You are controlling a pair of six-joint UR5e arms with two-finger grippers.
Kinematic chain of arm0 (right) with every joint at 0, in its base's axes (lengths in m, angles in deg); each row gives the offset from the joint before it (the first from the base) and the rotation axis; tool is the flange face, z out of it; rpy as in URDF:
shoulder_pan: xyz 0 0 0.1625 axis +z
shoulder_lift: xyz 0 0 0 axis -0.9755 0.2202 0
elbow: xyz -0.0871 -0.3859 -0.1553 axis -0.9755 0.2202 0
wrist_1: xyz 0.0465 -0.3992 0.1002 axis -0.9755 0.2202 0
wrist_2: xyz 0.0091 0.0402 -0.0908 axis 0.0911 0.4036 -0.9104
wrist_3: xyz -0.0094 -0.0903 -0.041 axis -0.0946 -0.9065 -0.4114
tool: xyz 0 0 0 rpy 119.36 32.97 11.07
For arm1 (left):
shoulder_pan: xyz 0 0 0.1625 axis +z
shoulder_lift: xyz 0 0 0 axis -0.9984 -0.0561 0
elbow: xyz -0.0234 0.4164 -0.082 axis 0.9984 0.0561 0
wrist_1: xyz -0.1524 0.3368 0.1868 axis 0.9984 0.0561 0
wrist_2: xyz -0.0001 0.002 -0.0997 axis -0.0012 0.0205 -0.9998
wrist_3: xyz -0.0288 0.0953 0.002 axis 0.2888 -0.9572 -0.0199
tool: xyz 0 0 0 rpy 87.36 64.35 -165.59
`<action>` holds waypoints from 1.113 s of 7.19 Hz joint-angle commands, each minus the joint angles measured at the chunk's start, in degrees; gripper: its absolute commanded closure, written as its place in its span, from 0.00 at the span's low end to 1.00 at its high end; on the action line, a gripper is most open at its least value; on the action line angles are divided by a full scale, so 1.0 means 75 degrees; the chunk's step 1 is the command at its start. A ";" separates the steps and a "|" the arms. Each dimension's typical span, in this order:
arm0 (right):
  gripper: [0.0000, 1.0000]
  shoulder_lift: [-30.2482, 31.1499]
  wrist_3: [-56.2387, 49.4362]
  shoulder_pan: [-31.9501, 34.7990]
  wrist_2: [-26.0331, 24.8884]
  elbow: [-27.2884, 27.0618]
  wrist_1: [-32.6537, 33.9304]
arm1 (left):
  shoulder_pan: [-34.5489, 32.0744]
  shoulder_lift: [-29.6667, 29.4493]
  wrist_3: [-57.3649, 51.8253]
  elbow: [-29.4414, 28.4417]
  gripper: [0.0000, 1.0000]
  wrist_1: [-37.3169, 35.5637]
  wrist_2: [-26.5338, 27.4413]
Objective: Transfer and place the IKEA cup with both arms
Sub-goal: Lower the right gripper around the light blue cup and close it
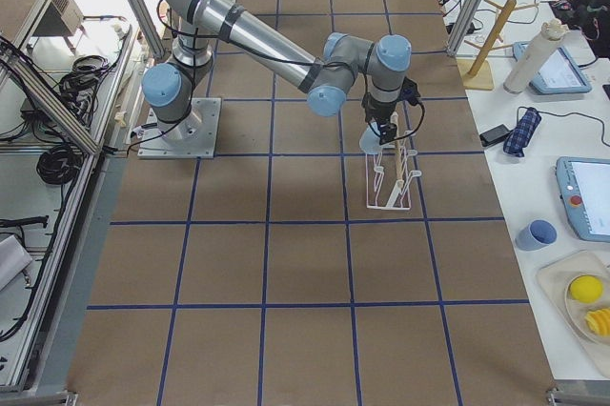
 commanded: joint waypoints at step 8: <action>0.55 -0.0117 0.0038 0.0033 0.0142 0.0075 0.0099 | 0.0010 0.0010 0.0000 0.0032 0.00 0.0000 0.0016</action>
